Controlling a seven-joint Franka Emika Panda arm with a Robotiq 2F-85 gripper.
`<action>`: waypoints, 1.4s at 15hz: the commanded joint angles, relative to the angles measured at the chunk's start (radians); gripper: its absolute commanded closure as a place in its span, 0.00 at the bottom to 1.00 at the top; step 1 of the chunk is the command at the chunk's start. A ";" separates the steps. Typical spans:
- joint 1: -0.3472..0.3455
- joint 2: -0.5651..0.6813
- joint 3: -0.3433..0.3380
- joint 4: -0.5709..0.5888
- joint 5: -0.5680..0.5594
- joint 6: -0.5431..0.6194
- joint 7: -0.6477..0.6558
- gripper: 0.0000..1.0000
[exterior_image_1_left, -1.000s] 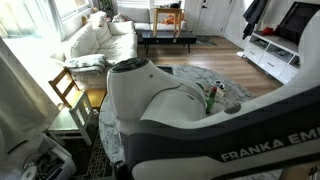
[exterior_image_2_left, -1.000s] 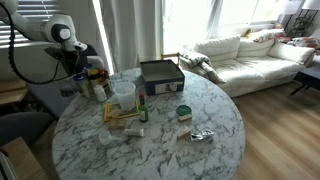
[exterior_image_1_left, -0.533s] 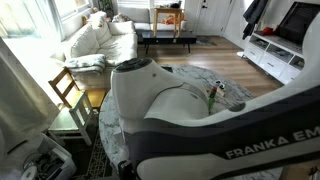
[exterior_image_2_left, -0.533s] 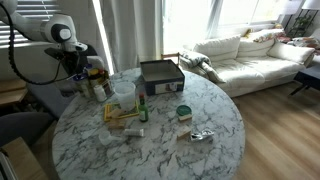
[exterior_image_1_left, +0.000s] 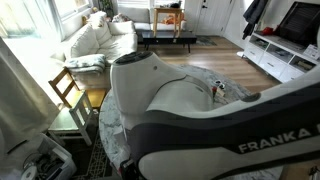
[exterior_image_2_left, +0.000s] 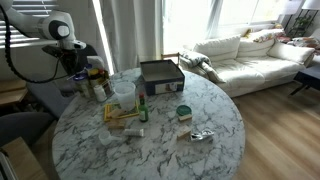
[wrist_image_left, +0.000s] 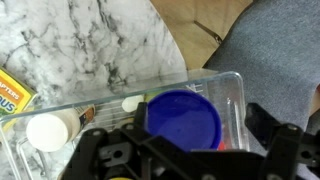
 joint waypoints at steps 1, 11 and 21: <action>-0.010 -0.015 0.005 -0.036 0.022 -0.027 -0.026 0.00; -0.003 0.002 -0.001 -0.052 0.005 0.005 -0.007 0.00; 0.003 0.027 -0.022 -0.059 -0.030 0.087 0.000 0.00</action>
